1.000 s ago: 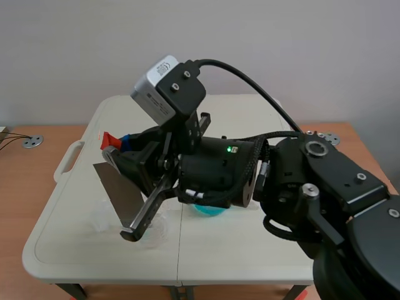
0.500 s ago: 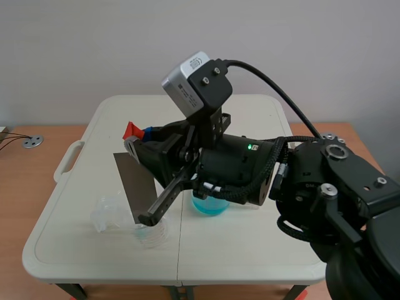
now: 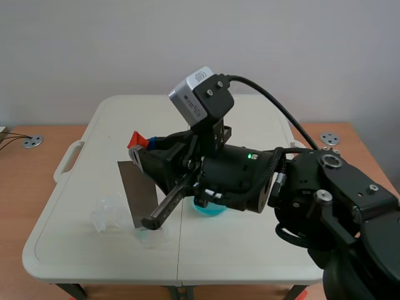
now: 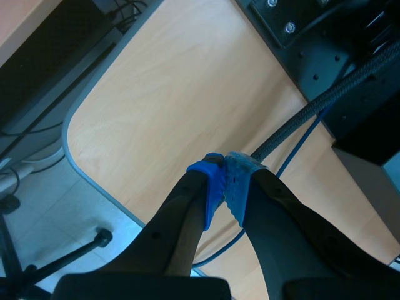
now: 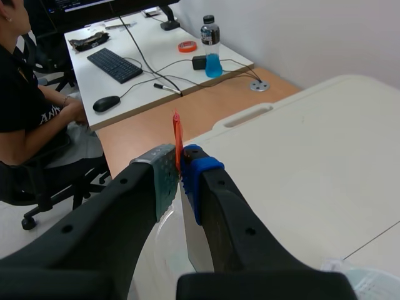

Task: Hold the metal plate by the orange handle, dip it into the blue solution, take it out and point at it, then put the plate back in the beaker on the left.
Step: 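Put the plate into the left beaker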

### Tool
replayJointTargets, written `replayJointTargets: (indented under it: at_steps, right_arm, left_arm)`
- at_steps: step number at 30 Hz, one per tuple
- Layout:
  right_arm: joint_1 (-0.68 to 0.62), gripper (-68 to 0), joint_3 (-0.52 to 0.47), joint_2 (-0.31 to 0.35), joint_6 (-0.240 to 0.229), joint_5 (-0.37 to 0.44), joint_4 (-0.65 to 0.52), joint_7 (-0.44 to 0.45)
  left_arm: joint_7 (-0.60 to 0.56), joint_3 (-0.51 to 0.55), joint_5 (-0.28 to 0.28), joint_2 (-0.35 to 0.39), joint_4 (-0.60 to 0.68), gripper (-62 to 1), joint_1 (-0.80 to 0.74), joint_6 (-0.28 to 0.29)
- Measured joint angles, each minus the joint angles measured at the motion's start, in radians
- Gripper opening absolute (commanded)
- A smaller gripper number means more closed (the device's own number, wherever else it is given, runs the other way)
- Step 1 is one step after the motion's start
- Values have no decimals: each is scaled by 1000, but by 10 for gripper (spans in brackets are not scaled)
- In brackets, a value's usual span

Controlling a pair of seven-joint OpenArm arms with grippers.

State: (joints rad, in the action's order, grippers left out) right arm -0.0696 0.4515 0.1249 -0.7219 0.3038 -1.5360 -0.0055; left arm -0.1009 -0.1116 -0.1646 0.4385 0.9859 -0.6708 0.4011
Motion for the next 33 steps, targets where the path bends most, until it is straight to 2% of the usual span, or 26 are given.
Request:
replayJointTargets:
  at_steps: [10, 18, 23, 26, 29, 31, 33]
  right_arm:
    - [0, -653, 0, 0, 0, 0, 79, 27]
    - [0, -653, 0, 0, 0, 0, 79, 27]
    - [0, -606, 0, 0, 0, 0, 79, 27]
    - [0, -607, 0, 0, 0, 0, 79, 28]
    - [0, -607, 0, 0, 5, 0, 79, 30]
    - [0, -607, 0, 0, 35, 0, 79, 30]
    - [0, -607, 0, 0, 72, 0, 79, 29]
  left_arm:
    - [0, 0, 0, 0, 0, -594, 0, 0]
    - [0, 0, 0, 0, 0, -594, 0, 0]
    - [0, 0, 0, 0, 0, -594, 0, 0]
    - [0, 0, 0, 0, 0, -594, 0, 0]
    - [0, 0, -23, 0, 0, -588, 1, 0]
    - [0, 0, -42, 0, 0, -512, 1, 0]
    - [0, 0, -49, 0, 0, -356, 1, 0]
